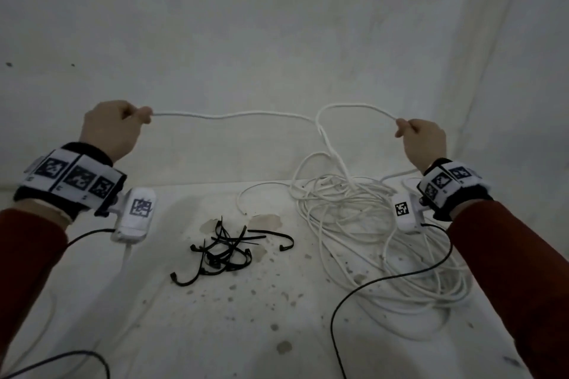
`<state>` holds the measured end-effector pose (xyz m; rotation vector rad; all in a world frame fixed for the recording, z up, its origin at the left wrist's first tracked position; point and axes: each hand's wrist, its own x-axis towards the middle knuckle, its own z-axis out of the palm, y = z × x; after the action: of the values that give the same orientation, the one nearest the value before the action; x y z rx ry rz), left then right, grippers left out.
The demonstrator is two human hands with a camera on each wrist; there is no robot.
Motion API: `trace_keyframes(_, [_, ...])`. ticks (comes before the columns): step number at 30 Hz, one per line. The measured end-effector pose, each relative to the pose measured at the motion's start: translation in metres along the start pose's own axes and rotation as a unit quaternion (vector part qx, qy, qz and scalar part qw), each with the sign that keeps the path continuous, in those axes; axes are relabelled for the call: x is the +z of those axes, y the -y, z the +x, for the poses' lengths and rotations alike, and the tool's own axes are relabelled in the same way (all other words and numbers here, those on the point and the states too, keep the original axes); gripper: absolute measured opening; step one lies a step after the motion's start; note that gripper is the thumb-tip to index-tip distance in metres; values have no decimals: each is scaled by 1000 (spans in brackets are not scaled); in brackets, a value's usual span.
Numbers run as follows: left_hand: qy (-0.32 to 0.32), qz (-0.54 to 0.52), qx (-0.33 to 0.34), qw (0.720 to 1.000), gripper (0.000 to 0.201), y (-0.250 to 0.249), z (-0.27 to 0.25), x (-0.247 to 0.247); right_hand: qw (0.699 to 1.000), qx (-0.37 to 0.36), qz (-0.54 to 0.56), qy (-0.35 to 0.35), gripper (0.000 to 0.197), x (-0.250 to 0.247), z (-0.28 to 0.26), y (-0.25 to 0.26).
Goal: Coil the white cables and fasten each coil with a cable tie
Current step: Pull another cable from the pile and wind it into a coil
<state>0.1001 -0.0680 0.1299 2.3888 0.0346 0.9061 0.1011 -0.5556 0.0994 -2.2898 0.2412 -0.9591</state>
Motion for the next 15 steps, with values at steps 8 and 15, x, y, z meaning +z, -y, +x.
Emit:
trace_keyframes(8, [-36,-15,-89,995,36,64,-8,-11,994,77,20,-71,41,-1,9,13])
trace_keyframes(15, [-12,-2,-241,970,47,180,11,5,980,131,70,-135,34,6,9,35])
